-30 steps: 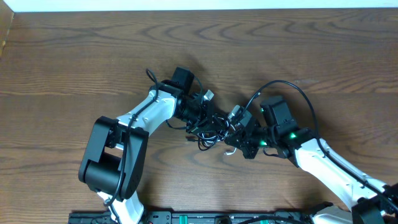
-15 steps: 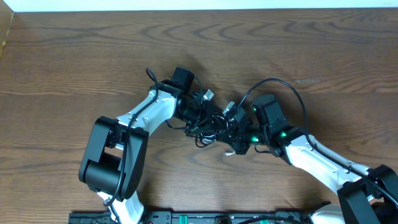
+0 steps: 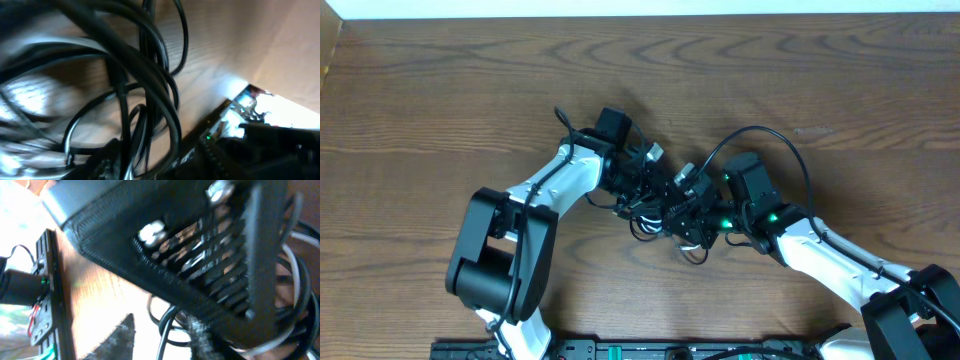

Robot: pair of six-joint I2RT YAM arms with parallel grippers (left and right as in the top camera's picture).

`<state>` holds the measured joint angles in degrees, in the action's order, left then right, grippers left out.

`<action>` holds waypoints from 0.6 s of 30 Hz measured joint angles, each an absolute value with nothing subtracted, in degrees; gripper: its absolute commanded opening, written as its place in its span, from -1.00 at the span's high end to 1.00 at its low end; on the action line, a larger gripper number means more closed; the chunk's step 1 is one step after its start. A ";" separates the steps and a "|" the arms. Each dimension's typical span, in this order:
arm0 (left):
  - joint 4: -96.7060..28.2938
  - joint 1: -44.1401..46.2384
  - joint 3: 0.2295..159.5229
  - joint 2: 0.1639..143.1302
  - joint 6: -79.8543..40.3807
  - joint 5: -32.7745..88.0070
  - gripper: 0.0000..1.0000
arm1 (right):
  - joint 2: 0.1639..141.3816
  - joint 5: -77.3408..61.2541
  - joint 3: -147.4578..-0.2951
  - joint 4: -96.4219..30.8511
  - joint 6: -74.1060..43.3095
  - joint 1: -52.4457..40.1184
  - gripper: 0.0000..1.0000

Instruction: Untangle cables

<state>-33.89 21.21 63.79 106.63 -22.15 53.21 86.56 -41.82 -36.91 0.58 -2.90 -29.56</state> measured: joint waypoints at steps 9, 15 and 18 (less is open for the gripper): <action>-34.48 21.23 63.83 91.70 -21.56 39.35 -0.95 | 86.52 -41.76 -36.91 0.73 -3.49 -28.64 0.14; -38.00 21.23 63.88 86.89 -21.65 30.13 -0.46 | 85.38 -42.19 -36.91 0.10 -8.27 -23.66 0.11; -40.53 21.23 63.88 86.91 -21.19 27.57 -0.37 | 85.01 -42.19 -36.91 0.05 -10.39 -21.43 0.07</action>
